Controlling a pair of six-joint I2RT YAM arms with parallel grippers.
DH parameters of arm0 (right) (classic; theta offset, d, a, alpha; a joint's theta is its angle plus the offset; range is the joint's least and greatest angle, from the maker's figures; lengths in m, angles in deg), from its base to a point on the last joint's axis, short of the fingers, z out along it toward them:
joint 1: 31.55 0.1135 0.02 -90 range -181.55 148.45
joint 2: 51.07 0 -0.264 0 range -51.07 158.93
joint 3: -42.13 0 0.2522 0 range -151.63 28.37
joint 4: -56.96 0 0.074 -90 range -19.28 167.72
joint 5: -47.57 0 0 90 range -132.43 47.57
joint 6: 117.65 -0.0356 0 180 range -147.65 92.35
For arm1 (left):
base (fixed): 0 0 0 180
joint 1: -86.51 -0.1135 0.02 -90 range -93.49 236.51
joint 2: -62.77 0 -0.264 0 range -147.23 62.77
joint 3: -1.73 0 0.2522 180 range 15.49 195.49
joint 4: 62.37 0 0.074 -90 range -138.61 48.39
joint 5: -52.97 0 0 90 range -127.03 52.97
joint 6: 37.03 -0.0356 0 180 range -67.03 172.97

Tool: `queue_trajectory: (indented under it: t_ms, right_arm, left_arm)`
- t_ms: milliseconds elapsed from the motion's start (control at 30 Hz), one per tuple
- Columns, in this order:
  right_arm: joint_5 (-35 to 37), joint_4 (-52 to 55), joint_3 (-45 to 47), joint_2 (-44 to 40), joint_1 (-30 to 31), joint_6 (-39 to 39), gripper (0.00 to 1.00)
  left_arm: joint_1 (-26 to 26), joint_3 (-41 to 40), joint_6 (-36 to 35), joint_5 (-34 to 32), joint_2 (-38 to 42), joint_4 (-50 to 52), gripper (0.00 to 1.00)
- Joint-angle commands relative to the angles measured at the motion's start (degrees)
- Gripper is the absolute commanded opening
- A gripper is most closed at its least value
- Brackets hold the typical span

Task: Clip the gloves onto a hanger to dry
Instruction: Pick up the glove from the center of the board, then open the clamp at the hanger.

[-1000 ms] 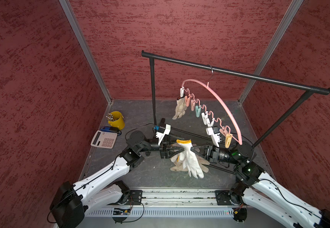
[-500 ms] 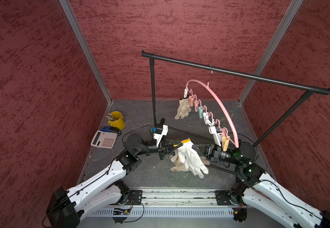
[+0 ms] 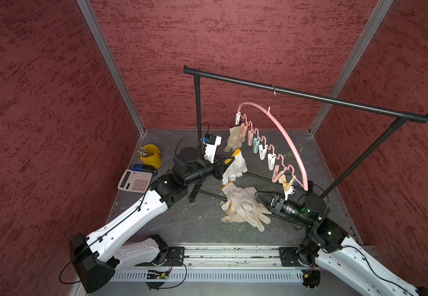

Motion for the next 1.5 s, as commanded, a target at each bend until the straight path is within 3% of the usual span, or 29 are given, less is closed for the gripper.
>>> queue_trajectory:
  t_ms: [0, 133, 233, 400, 567, 800, 1100, 1467]
  right_arm:
    - [4.9, 7.7, 1.2, 1.8, -0.7, -1.6, 0.31]
    - [3.1, 9.7, 0.0, 9.6, -4.5, -0.7, 0.29]
    - [-1.4, 7.0, -0.1, 15.9, -9.0, 1.0, 0.25]
    - [-6.6, 1.1, -1.9, 21.6, -18.4, 4.0, 0.24]
    - [-7.3, -0.4, -8.2, 24.8, -27.3, 10.9, 0.29]
    - [-14.8, -3.9, -15.3, 32.3, -37.9, 16.6, 0.31]
    - [-20.3, -16.2, -23.9, 37.5, -38.3, 20.6, 0.39]
    - [-25.1, -24.9, -31.8, 42.6, -38.4, 19.8, 0.4]
  left_arm:
    - [0.1, 8.4, 3.3, -10.8, -4.1, 10.9, 0.0]
    - [-0.1, 17.2, 8.0, -21.9, -9.4, 17.6, 0.0]
    - [-0.4, 21.9, 10.0, -26.5, -12.8, 19.3, 0.0]
    - [-0.4, 32.1, 10.0, -27.8, -19.9, 20.7, 0.0]
    - [-0.1, 42.8, 9.7, -28.1, -27.5, 22.3, 0.0]
    - [-0.4, 52.6, 8.3, -28.6, -35.4, 23.7, 0.0]
    - [-0.7, 65.2, 7.4, -26.4, -44.3, 27.3, 0.0]
    - [-0.1, 65.6, 8.4, -23.8, -45.6, 26.9, 0.0]
